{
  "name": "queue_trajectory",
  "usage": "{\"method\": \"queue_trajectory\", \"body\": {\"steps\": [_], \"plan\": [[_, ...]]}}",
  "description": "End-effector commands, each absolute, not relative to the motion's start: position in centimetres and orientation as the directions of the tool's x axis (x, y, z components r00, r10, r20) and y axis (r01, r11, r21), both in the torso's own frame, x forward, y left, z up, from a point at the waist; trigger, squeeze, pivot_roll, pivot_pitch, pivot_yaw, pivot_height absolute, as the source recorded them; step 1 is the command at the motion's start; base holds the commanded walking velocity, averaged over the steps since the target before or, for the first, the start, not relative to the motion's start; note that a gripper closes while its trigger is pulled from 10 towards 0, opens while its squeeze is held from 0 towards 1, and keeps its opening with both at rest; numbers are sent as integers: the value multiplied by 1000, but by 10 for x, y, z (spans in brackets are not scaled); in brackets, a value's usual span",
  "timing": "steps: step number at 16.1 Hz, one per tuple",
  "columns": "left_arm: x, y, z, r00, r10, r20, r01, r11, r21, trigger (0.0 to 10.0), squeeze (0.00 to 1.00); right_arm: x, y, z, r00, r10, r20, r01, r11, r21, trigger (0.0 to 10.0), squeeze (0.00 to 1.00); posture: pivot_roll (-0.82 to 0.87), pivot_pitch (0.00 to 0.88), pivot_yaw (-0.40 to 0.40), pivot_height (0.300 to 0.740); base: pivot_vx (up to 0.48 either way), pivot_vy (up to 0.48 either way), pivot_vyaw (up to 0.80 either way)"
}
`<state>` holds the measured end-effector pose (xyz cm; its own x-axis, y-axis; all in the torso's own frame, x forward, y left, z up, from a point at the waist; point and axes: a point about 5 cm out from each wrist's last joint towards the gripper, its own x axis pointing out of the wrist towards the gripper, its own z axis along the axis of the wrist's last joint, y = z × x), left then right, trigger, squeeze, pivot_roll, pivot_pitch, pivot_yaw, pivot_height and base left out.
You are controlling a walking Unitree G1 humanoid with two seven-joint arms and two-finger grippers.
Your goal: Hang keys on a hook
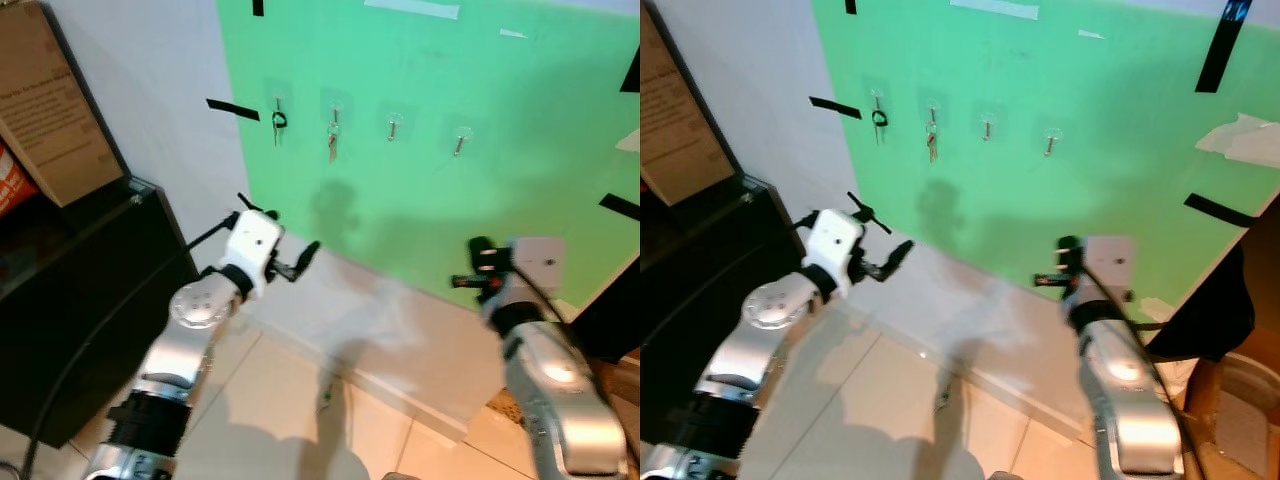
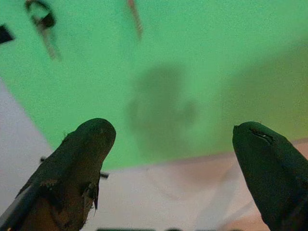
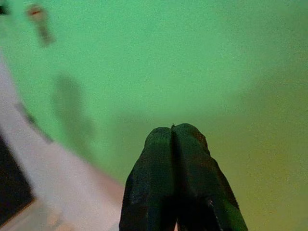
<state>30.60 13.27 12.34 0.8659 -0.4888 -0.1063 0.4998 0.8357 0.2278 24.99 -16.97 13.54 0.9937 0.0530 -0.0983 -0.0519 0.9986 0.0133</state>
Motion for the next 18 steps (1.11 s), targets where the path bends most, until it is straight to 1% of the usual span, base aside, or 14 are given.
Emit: {"method": "queue_trajectory", "body": {"steps": [1,3,4,5,6,7,8,10,11,12,13,15,16,18], "plan": [[305,137,122,879,-463,-114,477,848,232,10000,0,249,-167,133,991,64,-115,-62,998,22,10000,0,-92,0,21,740,0,0,0],[305,138,121,884,-452,-117,467,854,228,10000,0,250,-165,131,988,84,-129,-84,996,1,10000,0,-92,0,21,740,0,0,0],[305,138,121,886,-450,-116,464,856,228,10000,0,250,-165,131,988,85,-129,-86,996,-3,10000,176,-92,0,21,740,0,0,556],[305,138,121,886,-448,-116,463,856,228,10000,0,251,-165,131,989,83,-120,-88,995,-37,10000,969,-92,0,21,740,0,0,800],[306,138,122,887,-446,-116,461,857,230,10000,0,254,-167,134,996,48,-81,-59,988,-144,10000,1000,-88,0,26,740,0,0,800],[306,139,122,889,-443,-114,457,859,231,10000,0,255,-167,135,997,50,-66,-60,985,-161,10000,1000,-88,0,26,740,0,0,800],[307,140,122,897,-428,-109,442,865,237,10000,0,256,-166,137,998,47,-31,-51,991,-127,10000,1000,-88,0,26,740,0,0,800],[312,145,126,940,-337,-46,335,894,297,10000,0,258,-167,135,997,42,-58,-50,990,-131,10000,1000,-82,0,30,740,0,0,800],[313,149,126,953,-302,-39,300,909,290,10000,0,259,-167,134,998,31,-60,-38,992,-122,10000,1000,-82,0,30,740,0,0,800],[314,150,127,958,-287,-26,282,916,284,10000,31,259,-167,133,998,29,-58,-36,991,-126,10000,1000,-80,0,29,740,0,0,800],[314,150,127,958,-284,-21,278,916,290,10000,59,259,-166,132,997,35,-62,-43,991,-123,10000,1000,-82,0,31,740,0,0,800],[312,152,125,959,-280,-30,278,925,260,10000,47,258,-164,129,997,31,-69,-39,992,-116,10000,1000,-81,0,28,740,0,0,800],[312,153,124,956,-287,-55,292,930,223,10000,0,258,-164,128,997,33,-73,-41,993,-106,10000,1000,-81,0,26,740,0,0,800],[311,152,127,950,-311,-37,312,926,211,10000,0,260,-164,127,996,34,-77,-41,994,-96,10000,1000,-74,0,19,740,0,0,800]]}}
